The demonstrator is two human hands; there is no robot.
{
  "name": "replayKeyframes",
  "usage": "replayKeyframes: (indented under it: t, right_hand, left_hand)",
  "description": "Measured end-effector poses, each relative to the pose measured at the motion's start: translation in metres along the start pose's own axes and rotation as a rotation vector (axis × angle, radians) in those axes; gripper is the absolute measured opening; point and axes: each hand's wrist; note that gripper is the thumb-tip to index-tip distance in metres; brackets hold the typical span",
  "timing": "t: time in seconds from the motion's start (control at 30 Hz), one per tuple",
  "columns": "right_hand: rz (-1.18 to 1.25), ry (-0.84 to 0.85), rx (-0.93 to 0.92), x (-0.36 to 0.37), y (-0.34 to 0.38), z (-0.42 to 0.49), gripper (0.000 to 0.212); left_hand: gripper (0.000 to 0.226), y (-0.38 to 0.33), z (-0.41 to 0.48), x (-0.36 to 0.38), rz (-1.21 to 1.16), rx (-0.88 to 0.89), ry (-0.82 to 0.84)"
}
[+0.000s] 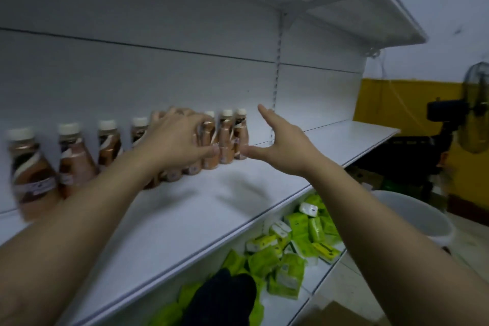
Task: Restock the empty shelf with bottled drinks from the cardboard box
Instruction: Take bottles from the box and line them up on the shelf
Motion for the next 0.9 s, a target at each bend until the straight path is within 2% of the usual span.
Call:
replayKeyframes:
  t: [0.07, 0.2, 0.33, 0.4, 0.53, 0.6, 0.67, 0.8, 0.9]
  right_hand:
    - [0.050, 0.006, -0.036, 0.008, 0.011, -0.005, 0.097]
    - [0.195, -0.003, -0.122, 0.032, 0.030, -0.006, 0.079]
    - [0.323, 0.084, -0.220, 0.071, 0.054, 0.007, 0.088]
    - [0.387, 0.112, -0.265, 0.088, 0.068, 0.012, 0.081]
    - [0.466, 0.160, -0.320, 0.118, 0.093, 0.028, 0.063]
    - [0.493, 0.136, -0.312, 0.133, 0.106, 0.039, 0.065]
    - [0.533, 0.109, -0.267, 0.143, 0.121, 0.050, 0.068]
    - [0.577, -0.017, -0.254, 0.160, 0.149, 0.074, 0.055]
    - [0.538, -0.072, -0.230, 0.174, 0.168, 0.098, 0.059]
  left_hand:
    - [0.069, 0.021, -0.016, -0.012, 0.039, -0.042, -0.015]
    - [0.069, 0.057, -0.038, -0.036, 0.146, -0.129, -0.024]
    - [0.068, 0.090, -0.055, -0.058, 0.222, -0.265, -0.045]
    - [0.068, 0.106, -0.063, -0.066, 0.233, -0.339, -0.049]
    - [0.069, 0.140, -0.079, -0.080, 0.157, -0.536, -0.125]
    - [0.072, 0.154, -0.083, -0.080, 0.095, -0.584, -0.132]
    - [0.074, 0.166, -0.084, -0.077, 0.047, -0.599, -0.130]
    - [0.081, 0.188, -0.081, -0.061, -0.076, -0.601, -0.185]
    - [0.100, 0.204, -0.087, -0.037, -0.161, -0.587, -0.188]
Point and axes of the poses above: each hand's wrist, its own z-axis towards the middle knuckle, its own x-axis out of the palm, y = z × x, and after that the axes turned 11 degrees about -x, right-handed
